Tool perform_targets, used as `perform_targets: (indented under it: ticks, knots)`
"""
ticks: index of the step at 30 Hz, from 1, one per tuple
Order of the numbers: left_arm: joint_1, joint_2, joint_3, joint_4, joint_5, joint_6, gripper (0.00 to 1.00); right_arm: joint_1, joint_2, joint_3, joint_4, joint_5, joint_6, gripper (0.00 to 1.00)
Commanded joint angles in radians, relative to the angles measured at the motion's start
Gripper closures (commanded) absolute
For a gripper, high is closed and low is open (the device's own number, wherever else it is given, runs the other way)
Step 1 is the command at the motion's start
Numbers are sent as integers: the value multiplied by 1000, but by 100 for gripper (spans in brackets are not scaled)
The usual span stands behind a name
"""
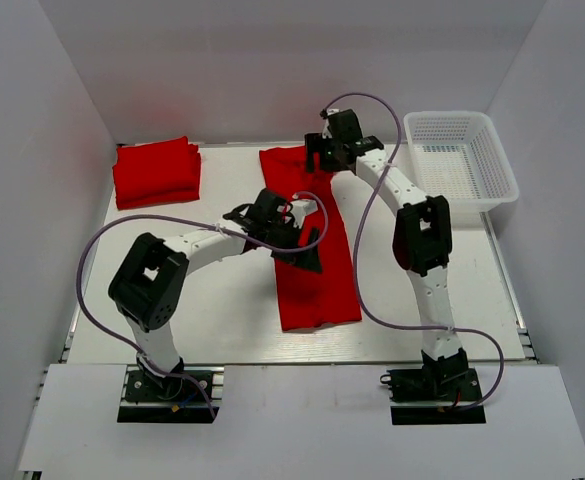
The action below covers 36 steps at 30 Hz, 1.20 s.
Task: Fold and stack the t-shirts
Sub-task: Rotate the tshirt 90 degrees
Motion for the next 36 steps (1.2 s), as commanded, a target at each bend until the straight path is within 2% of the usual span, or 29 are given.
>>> perform_targets:
  ticks: [1,3,10,15,19,27,31,35,36]
  knots:
    - [-34,-49,-35,12,88,48,0,1,32,52,223,47,-53,16]
    - [-61,-49,-49,1,99,78,0,2,61,68,308,73,-118,10]
    - [-147,-13,-58,-63,175,196,0,13,169,121,441,93,-299,10]
    - [-189,-22,-79,-96,185,207,0,7,222,150,515,34,-404,10]
    - [-189,-13,-104,-107,204,207,0,13,267,162,570,49,-448,10]
    - [-179,6,-116,-116,204,207,0,1,297,139,616,86,-536,10]
    - [-170,15,-126,-116,204,198,0,-1,307,139,599,52,-562,10]
    - [-170,24,-126,-126,195,198,0,-5,319,151,560,33,-596,19]
    - [-170,24,-126,-126,195,198,0,-7,314,153,500,-33,-599,20]
